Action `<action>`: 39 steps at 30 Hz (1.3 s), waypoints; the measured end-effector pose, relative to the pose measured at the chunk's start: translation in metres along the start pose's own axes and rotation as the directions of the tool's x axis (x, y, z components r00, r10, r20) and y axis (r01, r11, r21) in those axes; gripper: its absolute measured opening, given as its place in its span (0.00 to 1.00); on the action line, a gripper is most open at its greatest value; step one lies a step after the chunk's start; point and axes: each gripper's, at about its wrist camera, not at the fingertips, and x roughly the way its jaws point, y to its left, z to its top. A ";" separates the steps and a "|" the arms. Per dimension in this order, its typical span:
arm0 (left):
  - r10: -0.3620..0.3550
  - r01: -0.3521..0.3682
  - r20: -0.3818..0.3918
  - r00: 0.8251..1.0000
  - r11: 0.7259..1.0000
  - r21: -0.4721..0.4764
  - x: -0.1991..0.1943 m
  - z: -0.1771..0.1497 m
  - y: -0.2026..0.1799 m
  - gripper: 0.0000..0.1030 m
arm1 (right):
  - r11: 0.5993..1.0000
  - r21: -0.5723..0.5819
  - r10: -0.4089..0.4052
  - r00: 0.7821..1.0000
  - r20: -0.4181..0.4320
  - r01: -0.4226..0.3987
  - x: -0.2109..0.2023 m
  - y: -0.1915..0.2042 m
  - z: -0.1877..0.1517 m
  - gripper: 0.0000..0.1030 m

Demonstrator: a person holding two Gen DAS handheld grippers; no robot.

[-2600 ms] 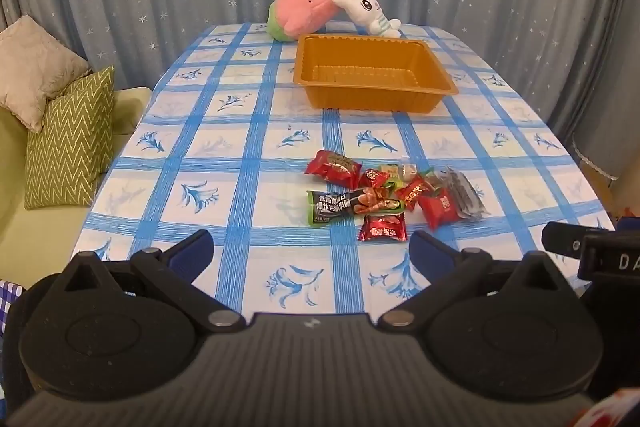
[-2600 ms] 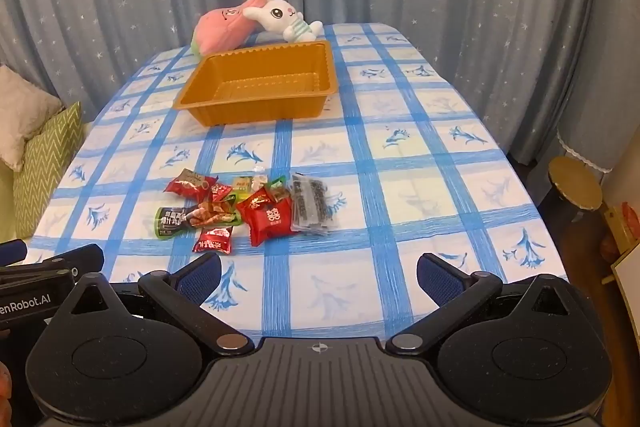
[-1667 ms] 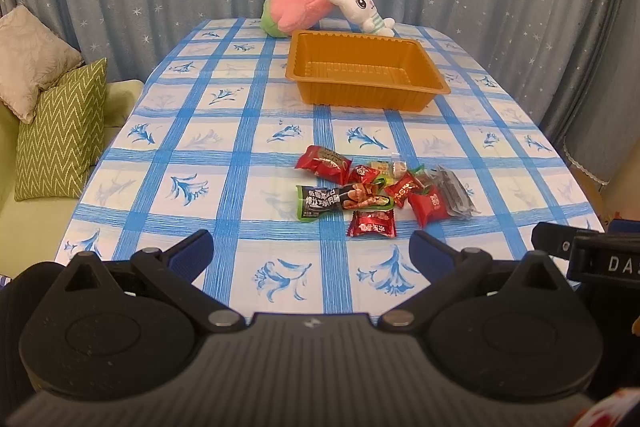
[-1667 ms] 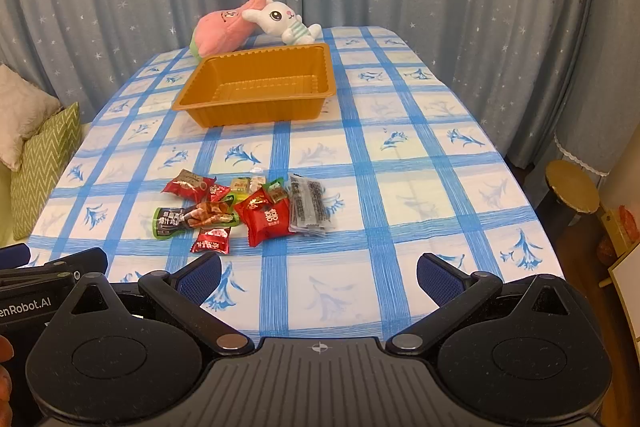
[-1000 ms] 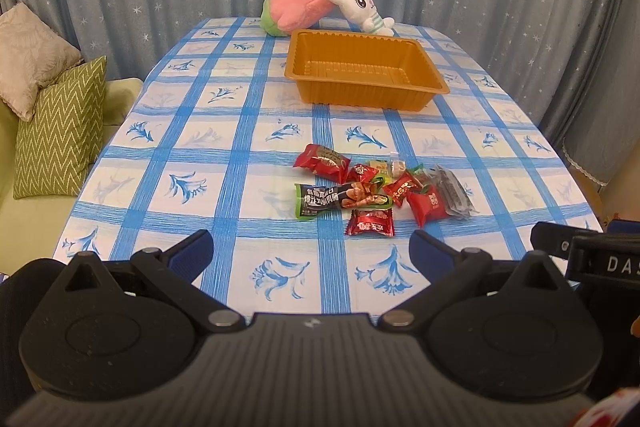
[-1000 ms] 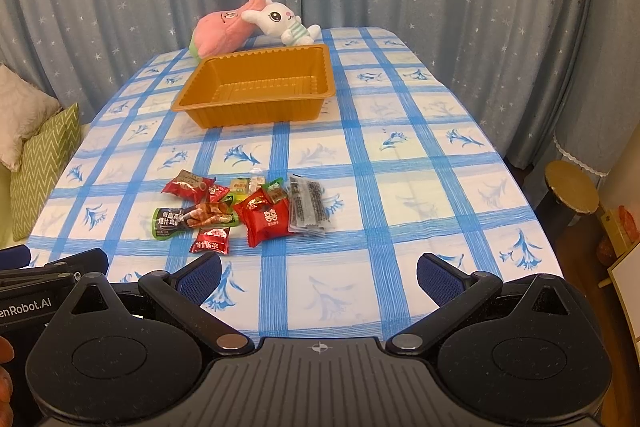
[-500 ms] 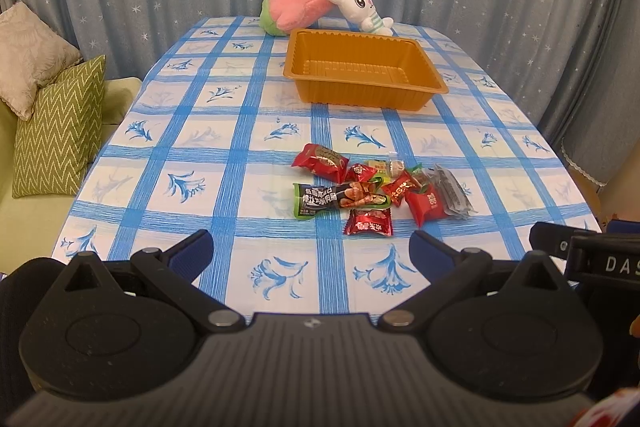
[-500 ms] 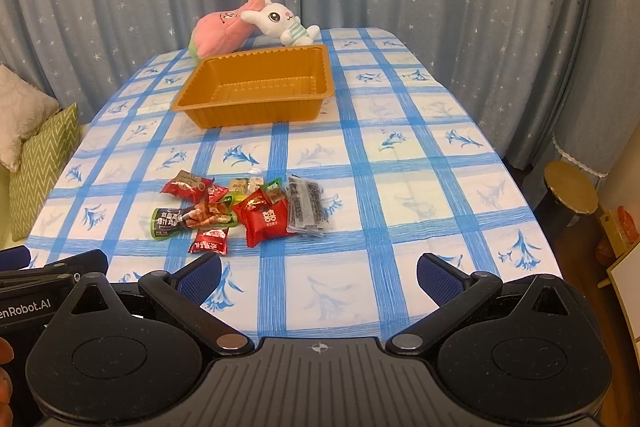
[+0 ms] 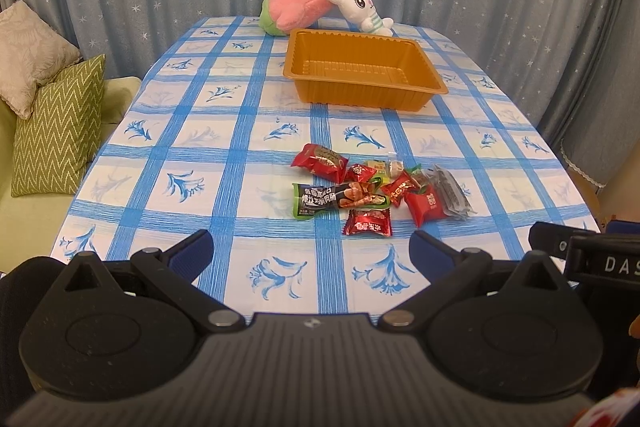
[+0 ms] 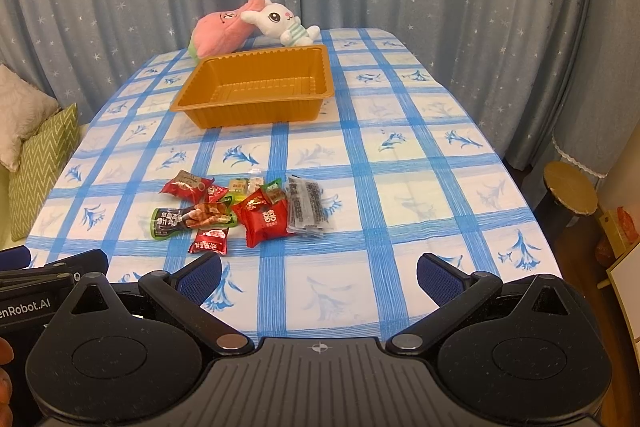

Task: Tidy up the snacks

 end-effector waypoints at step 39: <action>-0.049 0.052 -0.039 0.998 0.995 0.079 0.101 0.012 0.006 0.97 | 1.000 -0.007 0.013 1.000 0.015 -0.013 0.089 -0.015 0.010 1.00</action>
